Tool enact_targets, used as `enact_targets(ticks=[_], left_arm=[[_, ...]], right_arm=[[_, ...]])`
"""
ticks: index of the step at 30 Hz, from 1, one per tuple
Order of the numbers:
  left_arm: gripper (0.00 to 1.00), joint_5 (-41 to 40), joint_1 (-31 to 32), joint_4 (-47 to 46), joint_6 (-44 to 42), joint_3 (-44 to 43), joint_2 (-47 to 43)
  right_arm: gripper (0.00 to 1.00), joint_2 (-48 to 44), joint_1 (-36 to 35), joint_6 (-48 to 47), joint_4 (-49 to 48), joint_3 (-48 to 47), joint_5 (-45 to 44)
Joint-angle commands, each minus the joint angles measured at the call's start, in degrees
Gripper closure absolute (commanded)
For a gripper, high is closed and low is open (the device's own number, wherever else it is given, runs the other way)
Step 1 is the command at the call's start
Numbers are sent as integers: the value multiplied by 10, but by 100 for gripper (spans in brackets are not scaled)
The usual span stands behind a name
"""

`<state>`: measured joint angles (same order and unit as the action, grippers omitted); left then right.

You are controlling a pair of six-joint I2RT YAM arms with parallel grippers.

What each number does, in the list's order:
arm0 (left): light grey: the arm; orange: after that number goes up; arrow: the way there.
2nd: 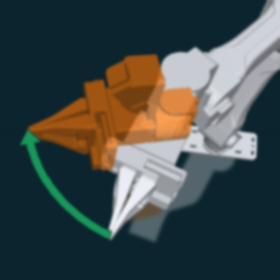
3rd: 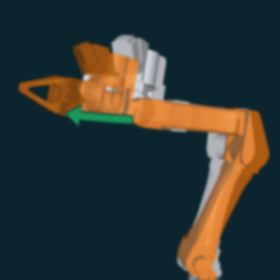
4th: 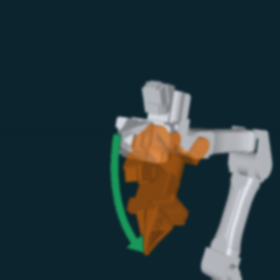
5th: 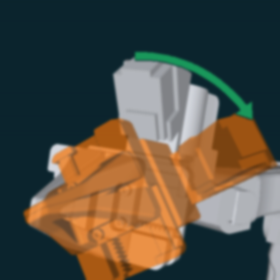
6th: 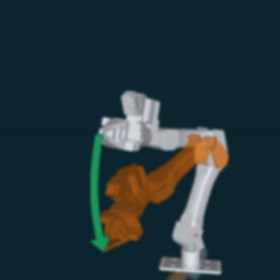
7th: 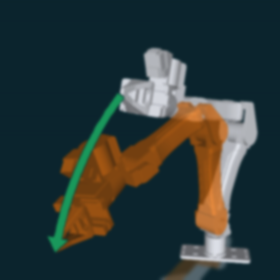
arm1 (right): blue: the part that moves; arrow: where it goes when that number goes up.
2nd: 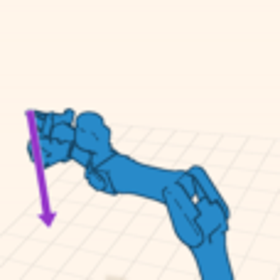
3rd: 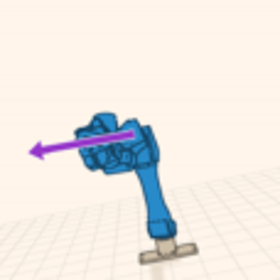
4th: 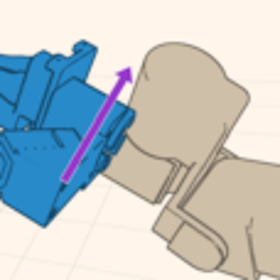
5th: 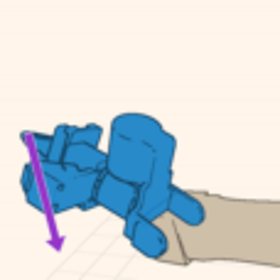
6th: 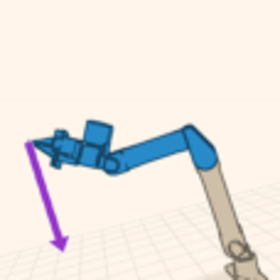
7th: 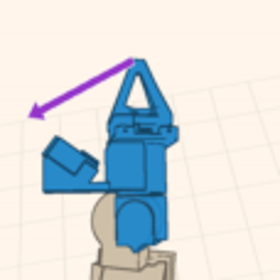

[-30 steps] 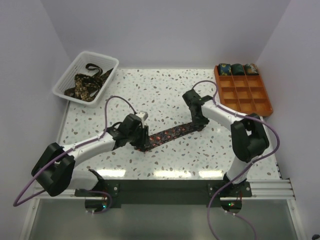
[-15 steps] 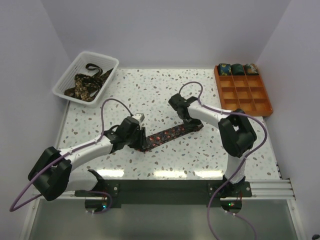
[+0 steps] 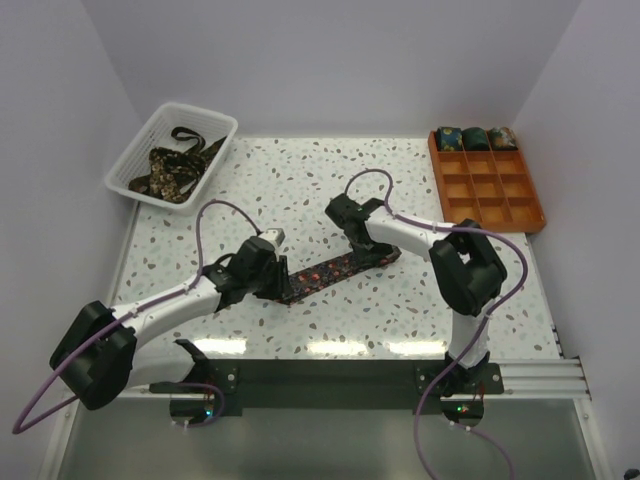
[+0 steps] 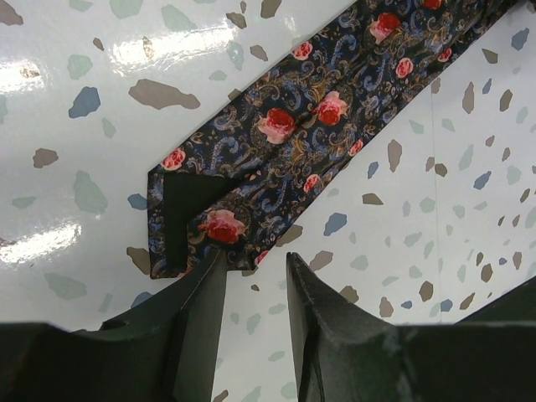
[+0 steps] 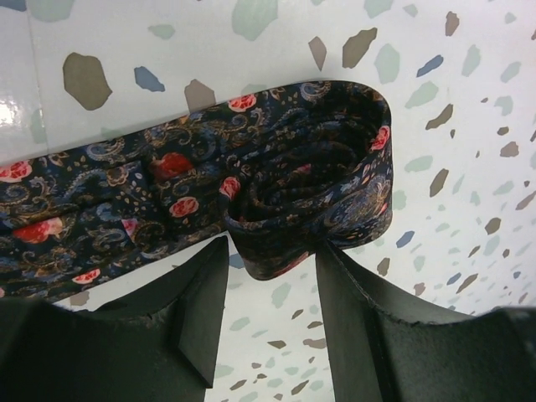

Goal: Roll the ties
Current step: Roll the tie

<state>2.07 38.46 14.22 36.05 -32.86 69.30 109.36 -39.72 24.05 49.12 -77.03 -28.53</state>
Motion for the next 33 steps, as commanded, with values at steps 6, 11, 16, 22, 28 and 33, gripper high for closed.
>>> enact_targets(ticks=[6,11,16,22,28,33], left_arm=[[60,-7,3,-19,14,15,-21],[60,-7,3,-16,15,13,-23],[60,-9,3,-17,13,10,-22],[60,-7,3,-19,14,10,-22],[60,-9,3,-19,15,10,-21],[60,-8,3,-21,14,10,-21]], right_arm=[[50,-34,0,17,-23,-15,78],[51,-42,1,13,-25,-22,105],[51,-51,1,6,-11,-36,85],[51,-60,3,2,1,-43,60],[43,-114,35,-15,-10,-41,82],[31,-181,154,-24,-85,28,232]])
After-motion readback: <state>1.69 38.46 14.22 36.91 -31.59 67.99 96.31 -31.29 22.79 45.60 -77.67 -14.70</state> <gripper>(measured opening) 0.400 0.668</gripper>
